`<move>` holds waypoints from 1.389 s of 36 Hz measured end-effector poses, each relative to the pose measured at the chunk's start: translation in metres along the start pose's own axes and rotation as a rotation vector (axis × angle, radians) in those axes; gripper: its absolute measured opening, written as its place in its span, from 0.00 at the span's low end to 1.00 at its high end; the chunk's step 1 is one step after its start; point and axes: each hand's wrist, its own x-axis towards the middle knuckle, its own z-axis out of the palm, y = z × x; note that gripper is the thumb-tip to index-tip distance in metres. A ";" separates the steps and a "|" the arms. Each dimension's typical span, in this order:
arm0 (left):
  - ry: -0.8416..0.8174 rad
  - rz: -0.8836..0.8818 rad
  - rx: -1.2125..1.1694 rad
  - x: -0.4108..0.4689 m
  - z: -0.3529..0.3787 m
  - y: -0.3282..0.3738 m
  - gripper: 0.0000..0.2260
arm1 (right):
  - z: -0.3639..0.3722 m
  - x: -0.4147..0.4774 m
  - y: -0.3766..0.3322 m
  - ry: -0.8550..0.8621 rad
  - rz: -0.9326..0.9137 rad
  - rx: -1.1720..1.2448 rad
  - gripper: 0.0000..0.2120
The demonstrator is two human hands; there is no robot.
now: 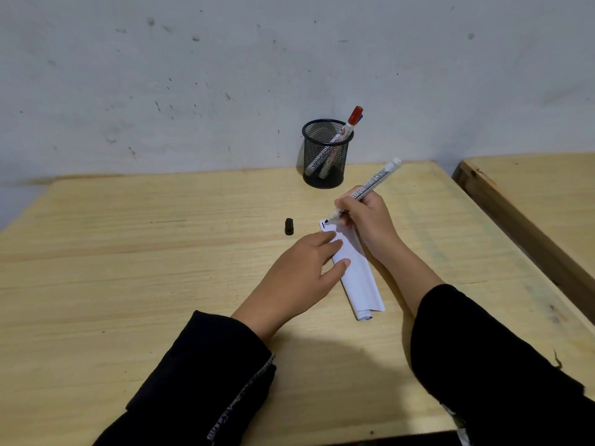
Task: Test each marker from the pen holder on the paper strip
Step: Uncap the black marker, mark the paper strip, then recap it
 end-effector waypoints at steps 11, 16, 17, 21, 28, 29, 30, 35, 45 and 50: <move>-0.006 -0.001 -0.024 0.000 -0.001 0.001 0.19 | -0.013 -0.008 -0.014 0.140 0.072 0.475 0.02; 0.042 0.033 -0.033 -0.001 -0.009 0.005 0.18 | -0.022 -0.019 -0.025 0.166 0.023 0.549 0.03; 0.068 0.040 -0.028 0.000 -0.011 0.005 0.19 | -0.023 -0.022 -0.027 0.171 0.018 0.552 0.03; 0.201 -0.063 0.011 0.006 -0.021 -0.001 0.22 | -0.030 -0.033 -0.031 0.170 0.014 0.552 0.03; 0.171 -0.255 -0.003 0.014 -0.029 -0.028 0.11 | -0.040 -0.047 -0.038 0.170 0.012 0.536 0.05; 0.193 -0.257 -0.033 0.015 -0.029 -0.028 0.09 | -0.042 -0.048 -0.039 0.168 0.008 0.533 0.05; 0.228 -0.274 -0.089 0.015 -0.030 -0.025 0.07 | -0.043 -0.050 -0.040 0.165 0.003 0.530 0.05; 0.395 -0.419 -0.871 0.013 -0.034 0.010 0.05 | -0.044 -0.056 -0.046 0.154 -0.011 0.522 0.05; 0.287 -0.278 -1.159 0.014 -0.037 0.041 0.07 | -0.042 -0.067 -0.060 0.086 -0.084 0.505 0.05; 0.262 -0.256 -1.215 0.016 -0.039 0.048 0.07 | -0.040 -0.068 -0.060 0.037 -0.088 0.486 0.06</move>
